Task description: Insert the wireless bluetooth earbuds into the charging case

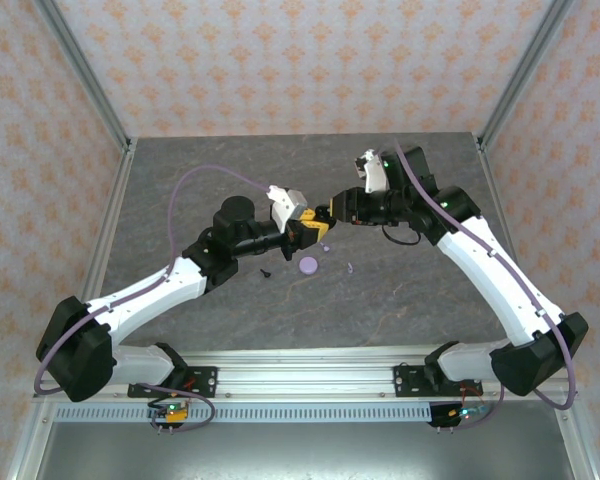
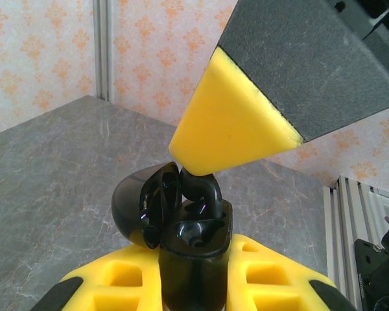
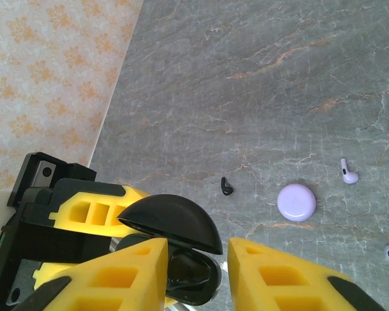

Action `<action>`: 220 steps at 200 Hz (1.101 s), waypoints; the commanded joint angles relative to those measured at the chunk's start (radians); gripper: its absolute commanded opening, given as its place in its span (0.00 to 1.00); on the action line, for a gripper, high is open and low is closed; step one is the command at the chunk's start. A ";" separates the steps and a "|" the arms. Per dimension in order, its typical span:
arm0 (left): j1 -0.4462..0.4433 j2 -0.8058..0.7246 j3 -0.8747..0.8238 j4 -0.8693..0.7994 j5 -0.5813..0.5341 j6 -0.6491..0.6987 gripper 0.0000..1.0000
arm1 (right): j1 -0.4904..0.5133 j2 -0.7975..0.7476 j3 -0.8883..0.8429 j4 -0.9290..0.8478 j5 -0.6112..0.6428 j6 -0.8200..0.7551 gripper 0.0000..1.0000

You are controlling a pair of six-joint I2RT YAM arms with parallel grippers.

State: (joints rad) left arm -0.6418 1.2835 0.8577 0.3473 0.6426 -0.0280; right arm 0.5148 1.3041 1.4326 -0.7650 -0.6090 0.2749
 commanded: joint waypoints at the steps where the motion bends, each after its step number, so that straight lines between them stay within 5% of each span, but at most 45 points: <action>1: -0.007 -0.025 0.047 0.021 -0.002 0.008 0.09 | 0.005 0.008 0.033 -0.020 -0.006 -0.016 0.30; 52: -0.007 -0.007 0.061 0.016 0.029 0.000 0.09 | 0.007 0.027 0.031 -0.009 -0.036 -0.006 0.23; 183: -0.012 0.029 0.073 0.018 0.085 -0.023 0.09 | 0.034 0.048 0.047 0.044 -0.035 0.011 0.23; 220: -0.012 0.020 0.062 0.000 0.043 -0.013 0.09 | 0.033 0.011 0.058 0.024 0.059 0.004 0.32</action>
State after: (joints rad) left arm -0.6388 1.3098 0.8837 0.3023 0.6502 -0.0513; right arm 0.5255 1.3445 1.4456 -0.7685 -0.5900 0.2790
